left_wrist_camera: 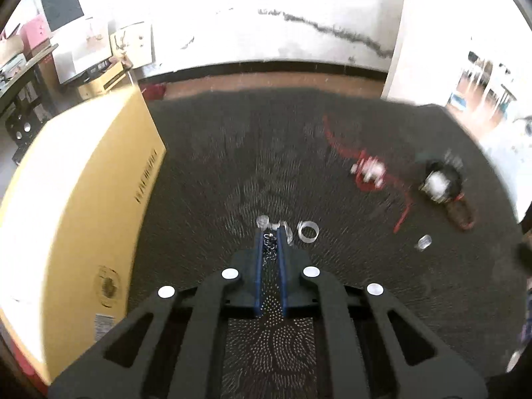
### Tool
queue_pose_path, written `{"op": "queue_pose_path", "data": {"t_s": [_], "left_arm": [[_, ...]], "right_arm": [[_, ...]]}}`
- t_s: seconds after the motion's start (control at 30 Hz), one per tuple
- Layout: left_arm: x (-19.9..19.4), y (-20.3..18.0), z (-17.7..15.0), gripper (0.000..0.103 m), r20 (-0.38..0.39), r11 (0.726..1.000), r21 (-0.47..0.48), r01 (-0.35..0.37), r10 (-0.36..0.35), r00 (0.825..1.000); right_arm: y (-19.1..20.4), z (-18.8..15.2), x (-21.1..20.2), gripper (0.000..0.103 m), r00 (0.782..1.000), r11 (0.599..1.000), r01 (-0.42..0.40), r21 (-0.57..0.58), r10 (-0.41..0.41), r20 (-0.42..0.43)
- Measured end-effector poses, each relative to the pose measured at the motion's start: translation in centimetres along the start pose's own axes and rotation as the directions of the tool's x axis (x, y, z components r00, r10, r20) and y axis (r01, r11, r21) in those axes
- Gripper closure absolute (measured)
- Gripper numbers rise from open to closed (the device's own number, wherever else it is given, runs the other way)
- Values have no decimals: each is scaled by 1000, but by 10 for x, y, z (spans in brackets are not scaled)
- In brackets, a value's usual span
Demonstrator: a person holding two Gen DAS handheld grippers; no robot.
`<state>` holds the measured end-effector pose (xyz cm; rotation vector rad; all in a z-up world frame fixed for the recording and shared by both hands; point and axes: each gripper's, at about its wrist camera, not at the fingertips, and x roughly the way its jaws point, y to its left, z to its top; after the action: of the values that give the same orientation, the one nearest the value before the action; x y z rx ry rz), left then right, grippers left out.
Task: Organize jewelry
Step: 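Lower the left gripper onto the silver chain necklace and close it, then lift the silver chain with the left gripper and carry it over the white box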
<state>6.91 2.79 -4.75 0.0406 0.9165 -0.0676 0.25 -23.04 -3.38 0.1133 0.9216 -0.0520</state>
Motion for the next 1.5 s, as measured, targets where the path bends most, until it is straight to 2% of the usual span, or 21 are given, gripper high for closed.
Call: {"op": "queue_pose_path", "data": {"t_s": [0.23, 0.43, 0.6, 0.7, 0.77, 0.8, 1.0, 1.07, 1.13, 1.27, 1.3, 1.5], "left_arm": [[-42, 16, 16, 95, 54, 999, 2, 42, -42, 998], [-32, 17, 16, 95, 17, 999, -4, 50, -49, 999], [-24, 18, 14, 95, -9, 998, -11, 57, -57, 998], [-20, 21, 13, 95, -19, 998, -14, 63, -63, 998], [-19, 23, 12, 95, -25, 998, -16, 66, -66, 997], [-19, 24, 12, 95, -27, 998, -17, 66, -67, 997], [-12, 22, 7, 95, -48, 998, -12, 68, -69, 996], [-11, 19, 6, 95, -52, 998, -5, 69, -69, 996], [-10, 18, 6, 95, -57, 997, -1, 72, -72, 996], [-9, 13, 5, 95, -58, 997, 10, 77, -76, 995], [-9, 12, 5, 95, -59, 997, 12, 77, -76, 995], [-12, 7, 4, 95, -48, 998, 36, 60, -58, 997]], "right_arm": [[0, -1, 14, 6, 999, 1000, 20, -5, -20, -25], [16, -11, 41, 6, 996, 999, -22, -44, 18, -87], [44, -15, 71, 6, 991, 990, -35, -139, 17, -133], [55, -19, 86, 6, 987, 985, -73, -159, 48, -156], [59, -19, 96, 16, 985, 983, -72, -166, 43, -169], [60, -18, 102, 26, 984, 983, -72, -168, 42, -172], [67, -11, 116, 29, 994, 978, -59, -202, 38, -105], [66, -11, 117, 35, 994, 976, -68, -205, 49, -96], [66, -12, 114, 56, 994, 974, -80, -213, 62, -90], [71, -10, 113, 72, 991, 969, -105, -224, 84, -100], [73, -10, 113, 83, 991, 968, -107, -227, 87, -99], [70, -7, 109, 89, 991, 974, -111, -198, 93, -99]]}}
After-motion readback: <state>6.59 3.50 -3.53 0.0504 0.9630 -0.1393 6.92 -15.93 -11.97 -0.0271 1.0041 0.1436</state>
